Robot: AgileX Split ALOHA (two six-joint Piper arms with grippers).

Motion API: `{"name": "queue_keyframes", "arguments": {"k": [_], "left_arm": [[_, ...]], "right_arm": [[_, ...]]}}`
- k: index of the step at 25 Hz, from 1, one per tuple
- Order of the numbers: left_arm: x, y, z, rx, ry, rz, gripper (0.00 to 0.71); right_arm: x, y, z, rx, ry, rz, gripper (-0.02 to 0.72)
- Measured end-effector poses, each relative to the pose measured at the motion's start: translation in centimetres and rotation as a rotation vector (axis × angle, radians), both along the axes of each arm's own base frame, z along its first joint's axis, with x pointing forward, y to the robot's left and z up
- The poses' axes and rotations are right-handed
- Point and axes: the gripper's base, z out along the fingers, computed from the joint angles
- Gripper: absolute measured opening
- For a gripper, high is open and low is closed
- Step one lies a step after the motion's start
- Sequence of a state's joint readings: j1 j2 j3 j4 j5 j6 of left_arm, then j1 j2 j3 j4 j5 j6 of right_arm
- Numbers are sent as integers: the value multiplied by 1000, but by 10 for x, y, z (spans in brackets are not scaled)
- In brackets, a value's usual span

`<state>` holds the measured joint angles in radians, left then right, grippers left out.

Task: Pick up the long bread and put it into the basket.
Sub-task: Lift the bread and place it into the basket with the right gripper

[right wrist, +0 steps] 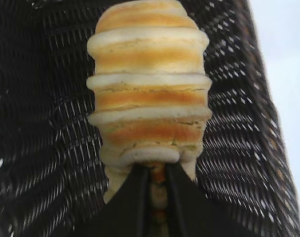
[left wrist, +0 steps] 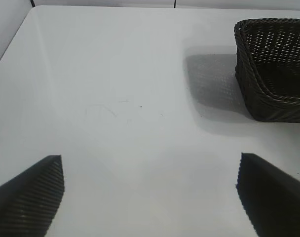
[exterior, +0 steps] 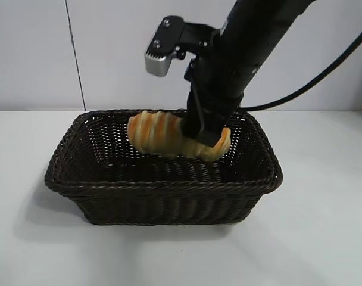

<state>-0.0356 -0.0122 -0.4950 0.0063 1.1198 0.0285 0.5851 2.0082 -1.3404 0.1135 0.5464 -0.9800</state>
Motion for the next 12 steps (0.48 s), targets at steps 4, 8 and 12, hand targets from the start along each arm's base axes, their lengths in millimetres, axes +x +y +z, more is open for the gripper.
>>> {"name": "queue_keyframes", "arguments": {"k": [4, 8, 12], "left_arm": [[0, 0, 0, 0, 0, 0, 687], [0, 0, 0, 0, 0, 0, 687], [0, 0, 0, 0, 0, 0, 687]], "right_arm": [[6, 4, 8, 29, -26, -16, 121], [13, 9, 22, 76, -47, -53, 467], [15, 12, 33, 86, -18, -78, 662]]}}
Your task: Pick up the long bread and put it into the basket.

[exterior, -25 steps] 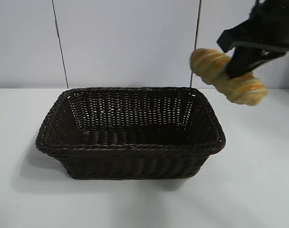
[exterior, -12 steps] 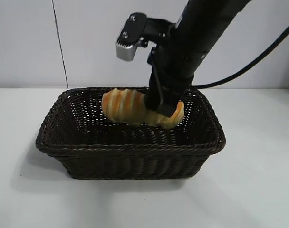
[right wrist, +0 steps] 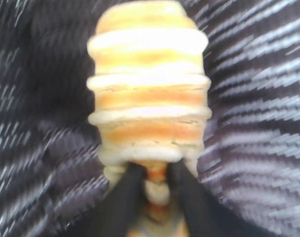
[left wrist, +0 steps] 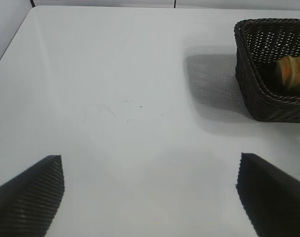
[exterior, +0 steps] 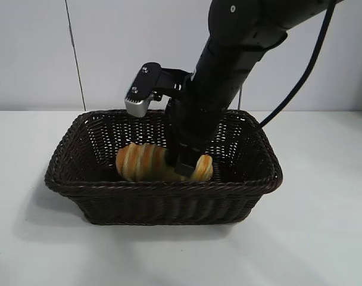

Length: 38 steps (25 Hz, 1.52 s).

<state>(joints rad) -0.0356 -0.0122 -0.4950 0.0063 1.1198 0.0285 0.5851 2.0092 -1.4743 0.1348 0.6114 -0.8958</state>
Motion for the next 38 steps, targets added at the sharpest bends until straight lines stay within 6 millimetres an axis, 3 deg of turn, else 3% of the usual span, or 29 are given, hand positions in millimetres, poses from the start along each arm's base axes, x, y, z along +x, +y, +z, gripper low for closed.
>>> {"name": "queue_keyframes", "arguments": {"k": [4, 10, 13, 17, 21, 28, 33, 38], "left_arm": [[0, 0, 0, 0, 0, 0, 687], [0, 0, 0, 0, 0, 0, 687], [0, 0, 0, 0, 0, 0, 687], [0, 0, 0, 0, 0, 0, 687], [0, 0, 0, 0, 0, 0, 687], [0, 0, 0, 0, 0, 0, 687], [0, 0, 0, 0, 0, 0, 687], [0, 0, 0, 0, 0, 0, 687]], "right_arm": [[1, 1, 23, 53, 83, -159, 687], [12, -5, 88, 138, 134, -574, 694], [11, -13, 111, 114, 144, -734, 693], [14, -25, 131, 118, 148, -826, 694], [27, -49, 138, 141, 140, -900, 694], [57, -124, 138, 151, 127, -1082, 694], [72, -199, 138, 154, 112, -1244, 695], [73, -280, 138, 156, 96, -1412, 694]]}}
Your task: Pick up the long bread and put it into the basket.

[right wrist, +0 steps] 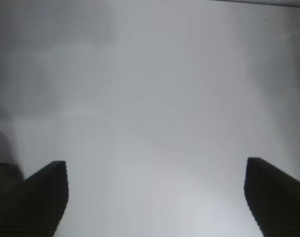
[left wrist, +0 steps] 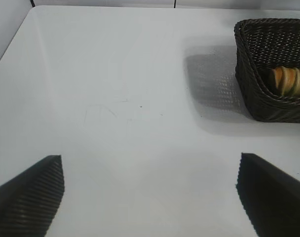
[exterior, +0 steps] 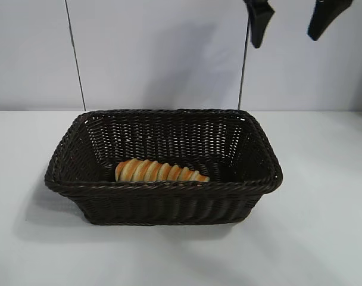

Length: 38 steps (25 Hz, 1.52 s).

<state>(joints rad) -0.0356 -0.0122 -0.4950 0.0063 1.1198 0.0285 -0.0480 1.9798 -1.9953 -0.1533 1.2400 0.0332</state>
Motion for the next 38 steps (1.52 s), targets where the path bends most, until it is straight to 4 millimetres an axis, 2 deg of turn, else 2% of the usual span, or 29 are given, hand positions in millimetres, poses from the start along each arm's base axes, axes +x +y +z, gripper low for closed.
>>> {"name": "queue_keyframes", "arguments": {"k": [3, 7, 11, 15, 18, 21, 23, 26, 28, 31, 35, 38], "left_arm": [[0, 0, 0, 0, 0, 0, 687], [0, 0, 0, 0, 0, 0, 687], [0, 0, 0, 0, 0, 0, 687], [0, 0, 0, 0, 0, 0, 687], [0, 0, 0, 0, 0, 0, 687], [0, 0, 0, 1, 0, 0, 687], [0, 0, 0, 1, 0, 0, 687], [0, 0, 0, 1, 0, 0, 687], [0, 0, 0, 1, 0, 0, 687], [0, 0, 0, 1, 0, 0, 687], [0, 0, 0, 1, 0, 0, 687], [0, 0, 0, 1, 0, 0, 687]], "right_arm": [[-5, -41, 0, 1, 0, -92, 694], [-14, -73, 2, 59, -13, -157, 694], [-26, -73, 25, 117, -75, -151, 692], [-55, -61, 73, 143, -197, -117, 686], [-94, -49, 120, 132, -318, -97, 682], [-146, -35, 169, 103, -458, -81, 670], [-189, -24, 199, 80, -565, -70, 666], [-251, -8, 224, 55, -682, -56, 663], [-292, 3, 231, 40, -742, -49, 663], [-338, 14, 224, 14, -780, -52, 663], [-382, 19, 201, -53, -808, -82, 663], [-401, 24, 181, -74, -864, -74, 663]]}}
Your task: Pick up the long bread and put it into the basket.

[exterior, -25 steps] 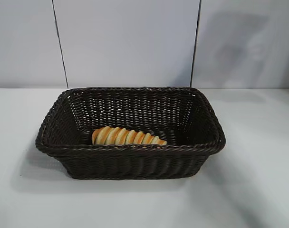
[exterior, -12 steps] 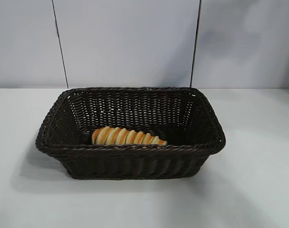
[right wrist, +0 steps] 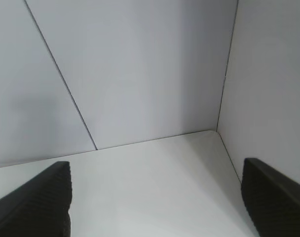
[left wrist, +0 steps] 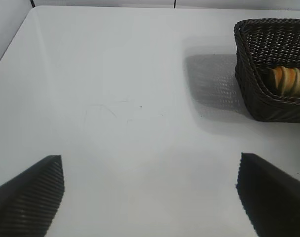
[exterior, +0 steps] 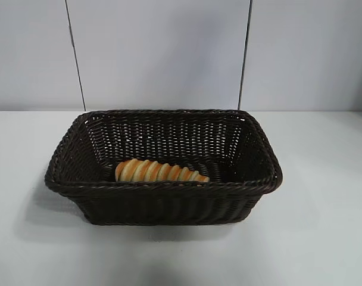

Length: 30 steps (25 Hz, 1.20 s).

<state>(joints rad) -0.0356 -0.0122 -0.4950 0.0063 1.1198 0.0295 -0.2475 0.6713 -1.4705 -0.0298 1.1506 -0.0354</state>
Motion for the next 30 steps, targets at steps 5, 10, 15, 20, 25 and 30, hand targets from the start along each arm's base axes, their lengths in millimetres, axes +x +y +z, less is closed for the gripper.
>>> {"name": "queue_keyframes", "arguments": {"k": [5, 10, 15, 20, 25, 30], "left_arm": [[0, 0, 0, 0, 0, 0, 687], [0, 0, 0, 0, 0, 0, 687], [0, 0, 0, 0, -1, 0, 687], [0, 0, 0, 0, -1, 0, 687], [0, 0, 0, 0, -1, 0, 687], [0, 0, 0, 0, -1, 0, 687]], "right_arm": [[-27, 7, -34, -29, -113, 55, 663], [-52, 12, -72, -38, -153, 69, 663], [-62, 14, -117, -32, -127, 69, 663], [-65, 15, -160, -15, -96, 78, 662], [-58, 14, -200, 22, 56, 79, 663], [-49, 13, -226, 58, 200, 80, 663]]}}
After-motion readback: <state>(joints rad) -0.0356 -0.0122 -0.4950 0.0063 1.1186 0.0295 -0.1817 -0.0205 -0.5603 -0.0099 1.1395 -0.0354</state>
